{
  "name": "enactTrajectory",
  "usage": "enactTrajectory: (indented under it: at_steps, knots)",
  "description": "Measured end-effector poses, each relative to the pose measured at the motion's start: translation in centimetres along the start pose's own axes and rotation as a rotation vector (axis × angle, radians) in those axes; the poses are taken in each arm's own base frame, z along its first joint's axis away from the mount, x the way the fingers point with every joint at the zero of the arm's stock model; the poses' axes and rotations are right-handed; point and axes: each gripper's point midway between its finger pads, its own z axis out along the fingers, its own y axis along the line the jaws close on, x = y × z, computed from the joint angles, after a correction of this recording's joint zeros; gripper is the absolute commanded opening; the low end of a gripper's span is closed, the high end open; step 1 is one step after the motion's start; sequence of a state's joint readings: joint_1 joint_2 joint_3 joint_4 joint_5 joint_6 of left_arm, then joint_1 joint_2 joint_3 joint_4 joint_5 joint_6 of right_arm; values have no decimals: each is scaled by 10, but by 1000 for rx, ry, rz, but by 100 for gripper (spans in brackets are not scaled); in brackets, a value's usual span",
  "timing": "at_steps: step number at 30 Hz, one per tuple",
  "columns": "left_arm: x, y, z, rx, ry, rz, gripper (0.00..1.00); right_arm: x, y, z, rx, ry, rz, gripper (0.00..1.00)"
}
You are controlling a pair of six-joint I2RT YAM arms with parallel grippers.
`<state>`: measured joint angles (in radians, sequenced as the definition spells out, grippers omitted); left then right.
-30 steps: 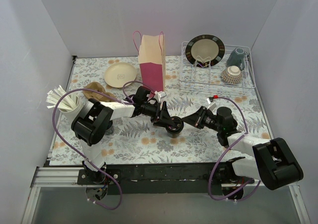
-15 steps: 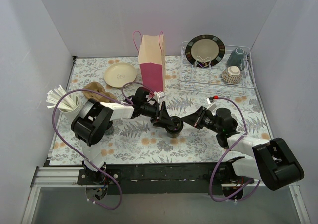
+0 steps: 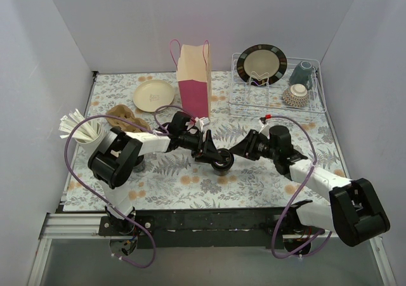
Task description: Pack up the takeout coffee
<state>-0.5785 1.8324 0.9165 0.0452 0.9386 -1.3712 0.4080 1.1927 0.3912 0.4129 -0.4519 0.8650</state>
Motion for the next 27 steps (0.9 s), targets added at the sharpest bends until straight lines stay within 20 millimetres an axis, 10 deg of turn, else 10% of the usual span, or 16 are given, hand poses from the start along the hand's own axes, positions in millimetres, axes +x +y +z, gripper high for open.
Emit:
enactTrajectory:
  at_steps: [27]
  knots:
    - [-11,-6,10,-5,85,111,52,-23,14,-32,238,204,-217,24]
